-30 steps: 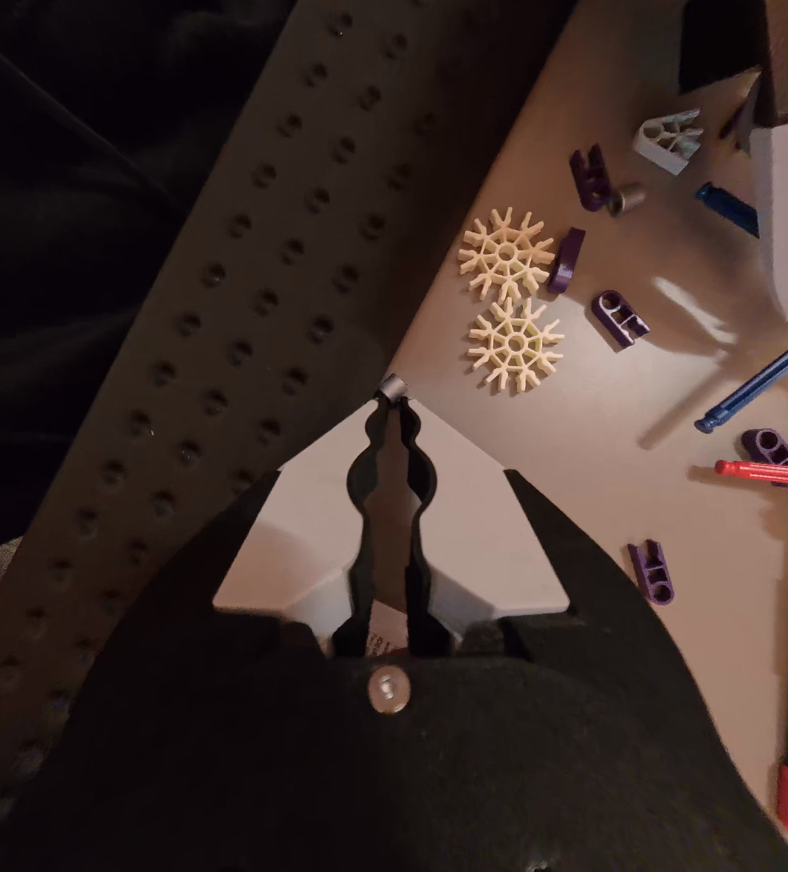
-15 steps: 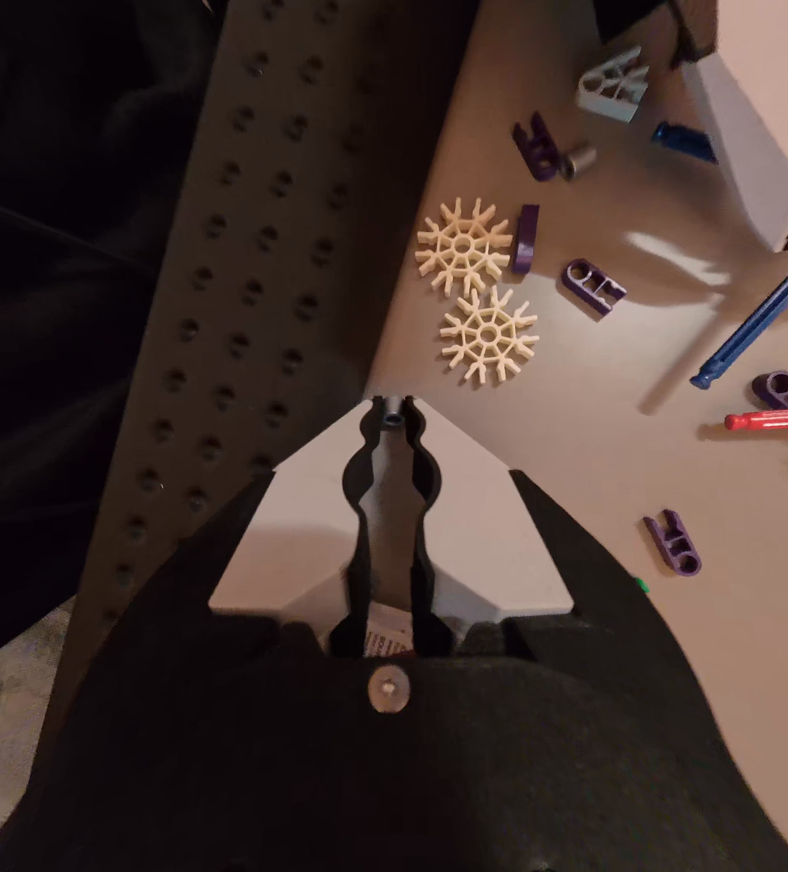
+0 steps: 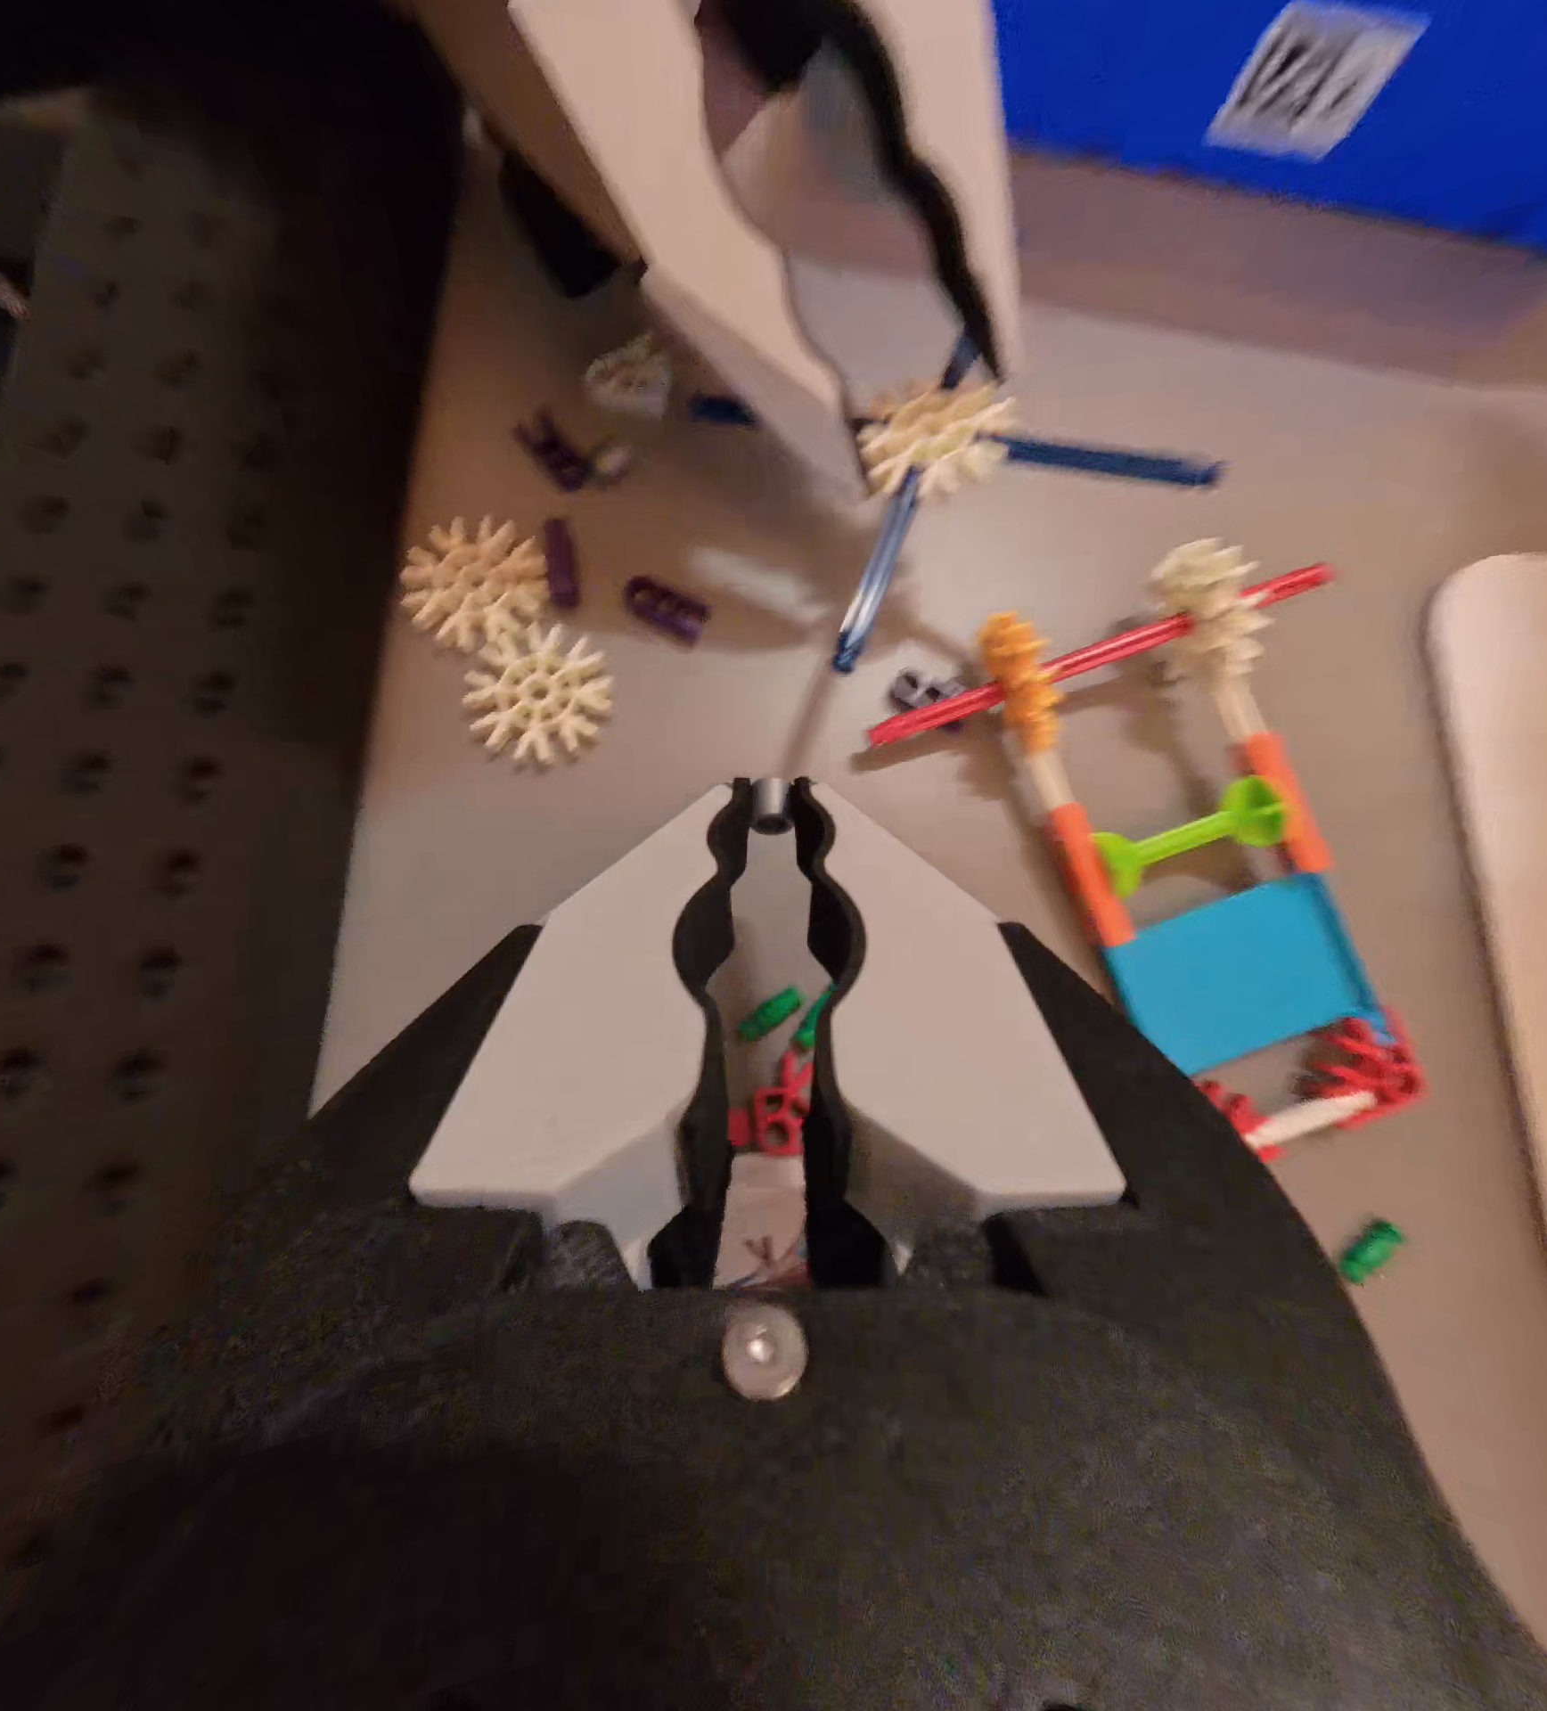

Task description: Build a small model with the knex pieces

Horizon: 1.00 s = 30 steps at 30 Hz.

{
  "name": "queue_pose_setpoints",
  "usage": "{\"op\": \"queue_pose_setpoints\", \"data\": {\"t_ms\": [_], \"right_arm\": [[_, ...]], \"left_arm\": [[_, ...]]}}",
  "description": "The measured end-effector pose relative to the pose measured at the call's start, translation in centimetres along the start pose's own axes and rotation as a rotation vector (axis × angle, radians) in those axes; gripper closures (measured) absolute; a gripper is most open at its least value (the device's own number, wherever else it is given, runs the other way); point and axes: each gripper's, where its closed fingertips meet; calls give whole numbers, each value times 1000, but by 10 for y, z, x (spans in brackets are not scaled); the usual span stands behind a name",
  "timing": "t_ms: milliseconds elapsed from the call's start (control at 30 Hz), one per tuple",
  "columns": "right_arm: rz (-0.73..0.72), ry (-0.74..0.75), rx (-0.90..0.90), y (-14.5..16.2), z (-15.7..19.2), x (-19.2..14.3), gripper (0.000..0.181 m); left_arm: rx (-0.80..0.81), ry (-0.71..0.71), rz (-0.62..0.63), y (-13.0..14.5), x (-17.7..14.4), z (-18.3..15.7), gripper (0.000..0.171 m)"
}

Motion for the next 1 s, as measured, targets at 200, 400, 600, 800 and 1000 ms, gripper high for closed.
{"op": "queue_pose_setpoints", "data": {"t_ms": [200,400,600,800,1000], "right_arm": [[-100,119,-10,-20,-13,-8,174],[-133,133,10,-25,-16,-10,174],[-126,158,21,-26,-18,-8,174],[-120,193,22,-26,-22,-10,174],[-116,205,34,-25,-25,-10,174]], "left_arm": [[-49,0,-77,-15,-6,2,135],[-30,-28,-111,-24,-8,-1,135],[-19,-77,-139,-30,-11,3,135],[-29,-79,-149,-31,-11,4,135],[-24,-86,-159,-33,-13,4,136]]}}
Point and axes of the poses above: each gripper's, where its closed fingertips meet, x out along the fingers, y out of its underside, z = x × y across the jaws, and after that the axes turned 9 degrees about z, right-handed
